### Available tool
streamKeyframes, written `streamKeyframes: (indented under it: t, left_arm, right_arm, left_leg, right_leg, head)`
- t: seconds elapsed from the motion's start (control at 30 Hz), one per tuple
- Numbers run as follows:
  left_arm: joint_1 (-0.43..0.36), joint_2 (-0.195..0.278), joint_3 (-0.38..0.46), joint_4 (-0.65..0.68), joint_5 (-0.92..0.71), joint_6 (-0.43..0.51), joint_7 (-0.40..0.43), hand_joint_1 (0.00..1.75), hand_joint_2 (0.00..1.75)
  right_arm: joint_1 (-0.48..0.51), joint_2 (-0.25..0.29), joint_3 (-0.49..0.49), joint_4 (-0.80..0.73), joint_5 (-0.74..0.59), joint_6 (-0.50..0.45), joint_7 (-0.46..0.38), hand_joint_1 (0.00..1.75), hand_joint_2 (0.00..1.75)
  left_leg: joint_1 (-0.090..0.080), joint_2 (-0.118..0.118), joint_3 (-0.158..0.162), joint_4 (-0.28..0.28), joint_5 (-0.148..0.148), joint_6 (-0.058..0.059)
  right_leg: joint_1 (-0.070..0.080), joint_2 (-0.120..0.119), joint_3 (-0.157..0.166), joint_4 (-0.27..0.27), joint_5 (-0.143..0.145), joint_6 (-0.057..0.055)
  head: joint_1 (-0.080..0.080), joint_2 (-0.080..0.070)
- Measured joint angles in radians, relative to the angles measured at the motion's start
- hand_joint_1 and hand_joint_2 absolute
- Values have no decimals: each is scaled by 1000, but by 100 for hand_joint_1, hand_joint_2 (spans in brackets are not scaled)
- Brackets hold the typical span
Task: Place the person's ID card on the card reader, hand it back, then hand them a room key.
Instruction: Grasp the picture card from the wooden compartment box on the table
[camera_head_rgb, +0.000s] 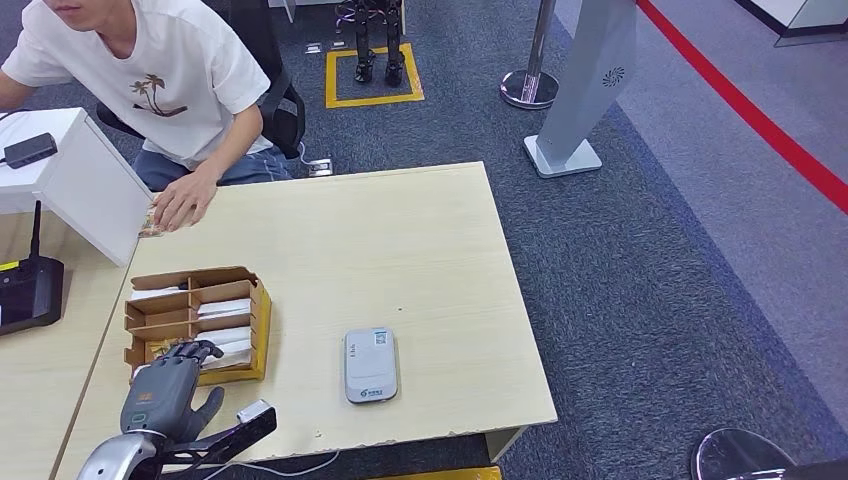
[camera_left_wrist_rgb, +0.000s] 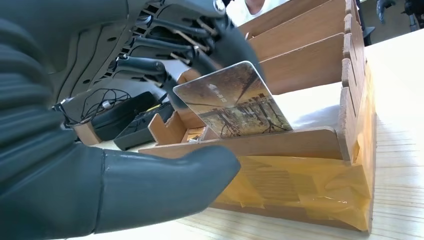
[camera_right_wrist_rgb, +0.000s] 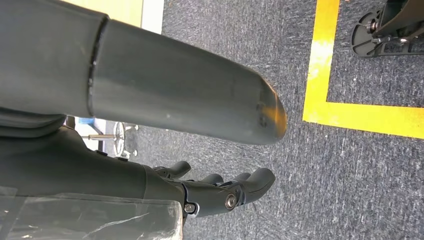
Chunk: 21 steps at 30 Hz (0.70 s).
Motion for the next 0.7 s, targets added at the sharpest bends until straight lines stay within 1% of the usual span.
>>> streamKeyframes:
  t: [0.57, 0.7]
  left_arm:
    - [-5, 0, 2, -1, 2, 3, -1, 175, 175]
    - [-4, -1, 2, -1, 0, 18, -8, 175, 175]
  right_arm:
    - [0, 0, 0, 0, -12, -1, -1, 0, 0]
    - [0, 0, 0, 0, -16, -1, -1, 0, 0]
  left_leg:
    - [0, 0, 0, 0, 0, 0]
    - [0, 0, 0, 0, 0, 0]
  right_leg:
    - [0, 0, 0, 0, 0, 0]
    - [0, 0, 0, 0, 0, 0]
  head:
    - [0, 0]
    - [0, 0]
